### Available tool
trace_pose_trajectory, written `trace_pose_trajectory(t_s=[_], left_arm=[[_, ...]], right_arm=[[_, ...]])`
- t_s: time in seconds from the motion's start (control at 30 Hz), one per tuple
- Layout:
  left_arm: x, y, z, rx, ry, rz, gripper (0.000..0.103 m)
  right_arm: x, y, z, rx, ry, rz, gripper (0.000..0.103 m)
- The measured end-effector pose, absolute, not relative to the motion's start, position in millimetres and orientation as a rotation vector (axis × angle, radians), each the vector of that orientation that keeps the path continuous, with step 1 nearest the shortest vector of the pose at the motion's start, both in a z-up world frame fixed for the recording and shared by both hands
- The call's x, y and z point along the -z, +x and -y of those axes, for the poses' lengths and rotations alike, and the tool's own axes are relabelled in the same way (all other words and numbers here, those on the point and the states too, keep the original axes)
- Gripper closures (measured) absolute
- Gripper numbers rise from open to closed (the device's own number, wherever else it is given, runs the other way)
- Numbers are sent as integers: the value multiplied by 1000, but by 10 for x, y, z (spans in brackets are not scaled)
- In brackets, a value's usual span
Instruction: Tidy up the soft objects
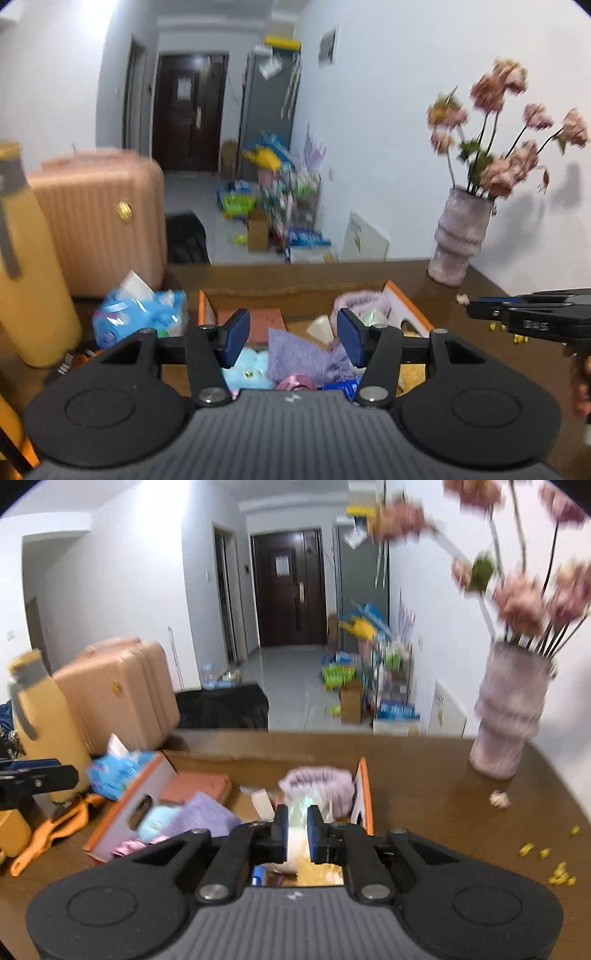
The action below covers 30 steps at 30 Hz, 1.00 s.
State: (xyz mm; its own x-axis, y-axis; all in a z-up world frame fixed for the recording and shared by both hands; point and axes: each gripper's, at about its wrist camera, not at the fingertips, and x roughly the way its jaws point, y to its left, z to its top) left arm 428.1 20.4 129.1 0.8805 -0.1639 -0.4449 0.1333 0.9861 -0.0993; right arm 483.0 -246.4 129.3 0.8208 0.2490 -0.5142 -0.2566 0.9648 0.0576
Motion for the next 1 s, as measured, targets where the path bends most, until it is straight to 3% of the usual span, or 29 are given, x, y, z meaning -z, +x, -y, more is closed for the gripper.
trace_pose_trajectory(t_s=[0.03, 0.07, 0.1, 0.2, 0.77, 1.0], left_arm=[[-1315, 4134, -213, 145, -66, -431, 35], [-1307, 3988, -227, 131, -74, -387, 12], [-1273, 3797, -247, 107, -90, -317, 0], [-1104, 3352, -220, 59, -63, -200, 0], [-871, 2071, -181, 17, -23, -108, 0], [-560, 1421, -110, -10, 7, -154, 0]], right_arm=[[-1364, 4682, 2473, -273, -11, -507, 50], [-1410, 4516, 2485, -278, -7, -454, 31], [-1434, 4336, 2502, -284, -9, -379, 0], [-1357, 3802, 2544, -282, -48, -168, 0], [-998, 2475, 2653, -221, 21, -92, 0], [-648, 1816, 2761, -203, 24, -86, 0]])
